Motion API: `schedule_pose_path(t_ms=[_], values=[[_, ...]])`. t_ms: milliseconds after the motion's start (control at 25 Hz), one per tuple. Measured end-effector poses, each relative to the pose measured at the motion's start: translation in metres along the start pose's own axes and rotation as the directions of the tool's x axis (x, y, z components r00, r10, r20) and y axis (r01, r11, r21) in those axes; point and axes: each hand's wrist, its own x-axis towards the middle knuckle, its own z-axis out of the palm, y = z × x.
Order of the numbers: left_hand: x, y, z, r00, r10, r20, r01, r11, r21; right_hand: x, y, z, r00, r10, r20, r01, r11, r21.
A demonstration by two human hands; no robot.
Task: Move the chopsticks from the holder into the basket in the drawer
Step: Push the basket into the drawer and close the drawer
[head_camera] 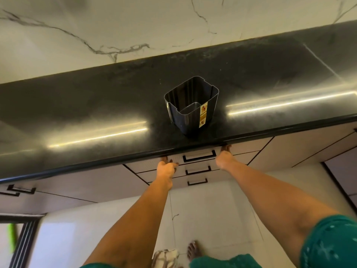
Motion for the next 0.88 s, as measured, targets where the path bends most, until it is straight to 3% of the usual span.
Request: schedule_pose_path(t_ms=[80,120,160,320,440,560,680,800,880], values=[[-0.006,0.0,-0.003,0.998,0.032,0.051,-0.034,0.999,0.022,-0.008,-0.003,0.005,1.0,-0.023,0.02,0.026,0.983,-0.182],[-0.007,0.0,-0.004,0.997,0.029,0.074,-0.034,0.997,0.065,-0.009,0.001,0.005,0.992,-0.122,0.031,0.125,0.937,-0.326],[-0.008,0.0,-0.003,0.997,0.036,0.073,-0.042,0.995,0.09,-0.008,0.003,0.006,0.993,-0.104,0.051,0.115,0.929,-0.352],[-0.006,0.002,0.006,0.999,-0.016,0.044,0.016,1.0,0.007,0.007,0.008,0.003,0.997,-0.075,-0.037,0.071,0.992,-0.102],[-0.012,0.009,0.007,0.999,-0.026,0.031,0.026,1.0,0.01,0.006,0.014,-0.002,0.995,-0.085,-0.059,0.075,0.985,-0.154],[-0.022,0.012,0.006,0.999,-0.008,0.037,-0.002,0.965,0.262,0.003,0.024,-0.01,0.989,-0.13,-0.077,0.105,0.958,-0.266],[-0.047,0.0,0.01,0.996,0.063,0.07,-0.092,0.795,0.6,-0.01,0.041,-0.015,0.964,-0.233,-0.132,0.165,0.906,-0.391],[-0.072,-0.026,0.012,0.954,0.271,0.124,-0.236,0.436,0.869,-0.03,0.06,-0.01,0.905,-0.345,-0.248,0.242,0.898,-0.367],[-0.094,-0.04,0.011,0.875,0.44,0.201,-0.308,0.188,0.932,-0.052,0.075,-0.006,0.796,-0.48,-0.367,0.337,0.857,-0.39]])
